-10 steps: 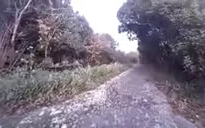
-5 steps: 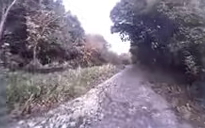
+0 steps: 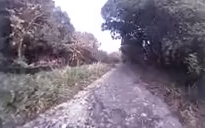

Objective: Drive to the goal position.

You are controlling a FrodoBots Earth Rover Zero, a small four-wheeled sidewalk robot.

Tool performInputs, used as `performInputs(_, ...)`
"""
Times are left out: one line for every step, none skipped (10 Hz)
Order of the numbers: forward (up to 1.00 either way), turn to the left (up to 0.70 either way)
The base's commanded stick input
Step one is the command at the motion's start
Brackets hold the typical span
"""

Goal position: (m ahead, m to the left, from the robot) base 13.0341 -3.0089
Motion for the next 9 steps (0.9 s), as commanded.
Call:
performInputs(0.70,0.00)
performInputs(0.70,0.00)
performInputs(0.70,-0.02)
performInputs(0.70,-0.11)
performInputs(0.70,-0.23)
performInputs(0.70,-0.35)
performInputs(0.70,-0.35)
performInputs(0.70,-0.35)
performInputs(0.70,-0.35)
